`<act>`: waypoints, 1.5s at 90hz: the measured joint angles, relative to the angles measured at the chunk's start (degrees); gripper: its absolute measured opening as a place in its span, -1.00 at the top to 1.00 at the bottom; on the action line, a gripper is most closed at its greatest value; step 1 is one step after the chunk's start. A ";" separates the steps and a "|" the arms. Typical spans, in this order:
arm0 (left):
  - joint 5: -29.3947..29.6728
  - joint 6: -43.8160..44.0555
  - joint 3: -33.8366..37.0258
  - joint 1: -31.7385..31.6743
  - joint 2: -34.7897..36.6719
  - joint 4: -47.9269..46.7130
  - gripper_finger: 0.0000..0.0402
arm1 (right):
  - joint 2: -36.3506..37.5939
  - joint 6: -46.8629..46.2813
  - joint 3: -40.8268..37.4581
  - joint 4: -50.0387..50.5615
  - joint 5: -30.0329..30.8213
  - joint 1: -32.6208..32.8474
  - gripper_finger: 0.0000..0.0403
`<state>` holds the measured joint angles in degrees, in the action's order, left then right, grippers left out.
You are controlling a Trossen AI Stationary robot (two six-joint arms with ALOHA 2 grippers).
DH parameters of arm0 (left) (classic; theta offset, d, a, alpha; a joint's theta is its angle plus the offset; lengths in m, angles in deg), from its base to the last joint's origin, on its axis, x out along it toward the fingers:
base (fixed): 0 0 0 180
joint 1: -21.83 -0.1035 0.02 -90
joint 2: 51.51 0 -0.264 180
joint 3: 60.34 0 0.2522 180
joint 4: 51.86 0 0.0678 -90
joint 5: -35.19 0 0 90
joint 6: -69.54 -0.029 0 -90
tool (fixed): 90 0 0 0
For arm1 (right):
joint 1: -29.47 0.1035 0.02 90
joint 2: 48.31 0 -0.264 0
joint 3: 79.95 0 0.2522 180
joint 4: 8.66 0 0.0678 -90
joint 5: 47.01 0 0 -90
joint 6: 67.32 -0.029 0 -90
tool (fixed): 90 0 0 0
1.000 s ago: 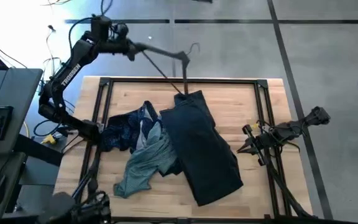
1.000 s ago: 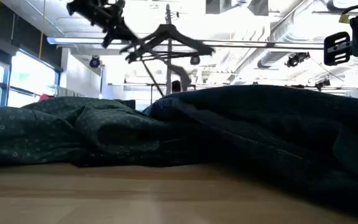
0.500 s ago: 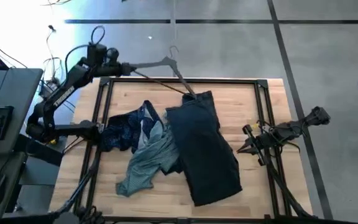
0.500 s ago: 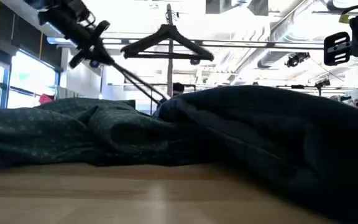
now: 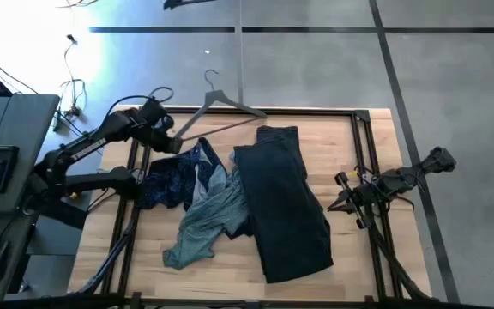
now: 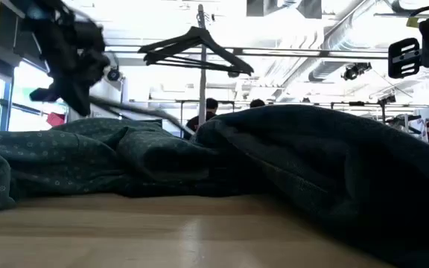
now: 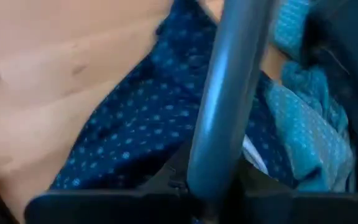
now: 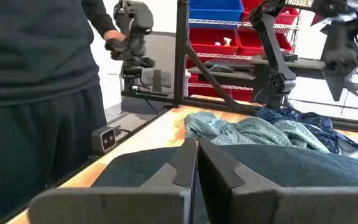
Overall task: Hang clothes
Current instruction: Unhang the hanger from the hanger rack
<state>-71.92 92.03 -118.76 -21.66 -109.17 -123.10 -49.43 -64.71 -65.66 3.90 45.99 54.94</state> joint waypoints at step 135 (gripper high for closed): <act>-29.00 -13.32 -6.95 23.30 -13.64 5.85 1.00 | -0.04 0.37 0.04 0.15 -0.02 0.01 1.00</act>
<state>-100.92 78.71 -125.72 1.64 -122.82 -117.25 -49.48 -64.34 -65.61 4.06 45.97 54.95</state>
